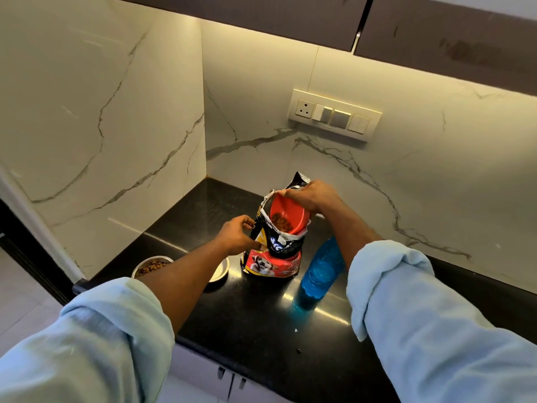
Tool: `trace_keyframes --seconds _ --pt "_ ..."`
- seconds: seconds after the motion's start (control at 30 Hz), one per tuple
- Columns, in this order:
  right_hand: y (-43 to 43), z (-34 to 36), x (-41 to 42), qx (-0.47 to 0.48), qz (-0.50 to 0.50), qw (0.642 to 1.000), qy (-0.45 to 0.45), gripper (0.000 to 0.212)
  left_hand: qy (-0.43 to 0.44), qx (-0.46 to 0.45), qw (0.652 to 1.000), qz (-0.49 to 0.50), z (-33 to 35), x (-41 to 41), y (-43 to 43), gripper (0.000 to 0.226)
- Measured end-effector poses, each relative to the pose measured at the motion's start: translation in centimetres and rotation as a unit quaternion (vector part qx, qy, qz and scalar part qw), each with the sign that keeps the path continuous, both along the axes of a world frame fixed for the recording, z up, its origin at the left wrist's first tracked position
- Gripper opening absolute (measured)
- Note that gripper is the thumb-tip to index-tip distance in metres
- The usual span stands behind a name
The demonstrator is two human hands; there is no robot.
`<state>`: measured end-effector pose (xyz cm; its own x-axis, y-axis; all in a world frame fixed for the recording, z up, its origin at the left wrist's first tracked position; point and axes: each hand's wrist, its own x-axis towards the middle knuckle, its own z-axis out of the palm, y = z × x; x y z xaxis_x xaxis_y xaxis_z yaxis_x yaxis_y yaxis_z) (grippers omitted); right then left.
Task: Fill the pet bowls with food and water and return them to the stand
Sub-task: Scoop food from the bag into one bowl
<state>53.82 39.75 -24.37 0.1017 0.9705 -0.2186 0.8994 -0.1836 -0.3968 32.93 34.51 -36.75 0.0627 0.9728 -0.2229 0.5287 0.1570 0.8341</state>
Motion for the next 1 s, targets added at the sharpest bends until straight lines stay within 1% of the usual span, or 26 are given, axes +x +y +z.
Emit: trace_keyframes --seconds 0.03,0.07,0.13,0.2,0.3,0.43,0.7,0.77,0.87,0.93,1.0 --pt "-0.1 0.5 0.1 0.013 -0.007 1.0 0.002 0.085 -0.002 -0.001 1.0 0.0 0.0 0.0 0.0 0.064" --pt "-0.1 1.0 0.3 0.023 -0.013 1.0 0.007 0.075 -0.005 -0.003 1.0 0.001 0.0 -0.1 0.1 0.064" --pt "0.2 2.1 0.8 0.03 -0.022 0.999 0.019 0.066 -0.01 -0.009 1.0 0.003 0.0 -0.1 0.1 0.063" --pt "0.5 3.2 1.5 0.023 -0.033 0.998 0.047 0.067 -0.022 -0.013 1.0 0.014 0.0 -0.2 0.0 0.061" --pt "0.6 4.8 2.3 0.018 -0.051 0.992 0.115 0.073 -0.034 -0.014 0.999 0.033 -0.2 -0.2 0.0 0.061" --pt "-0.3 6.0 1.9 0.034 -0.056 0.98 0.19 0.068 -0.036 -0.011 0.998 0.04 -0.1 -0.6 0.1 0.061" --pt "-0.1 5.3 -1.9 0.035 -0.019 0.947 0.319 0.073 -0.02 0.019 0.997 0.068 1.3 -3.6 0.0 0.061" --pt "0.2 5.0 -4.0 0.033 0.014 0.952 0.304 0.075 -0.004 0.023 0.996 0.081 1.3 -5.5 -0.5 0.061" --pt "-0.2 4.9 -7.8 0.025 0.073 0.962 0.261 0.065 0.015 0.022 0.994 0.11 0.9 -8.8 -1.6 0.06" --pt "-0.4 4.5 -10.2 0.026 0.092 0.963 0.252 0.058 0.013 0.018 0.99 0.139 0.5 -10.9 -2.5 0.056" --pt "-0.5 3.4 -12.8 0.019 0.111 0.959 0.258 0.056 0.013 0.012 0.985 0.171 -0.2 -13.2 -3.5 0.051"
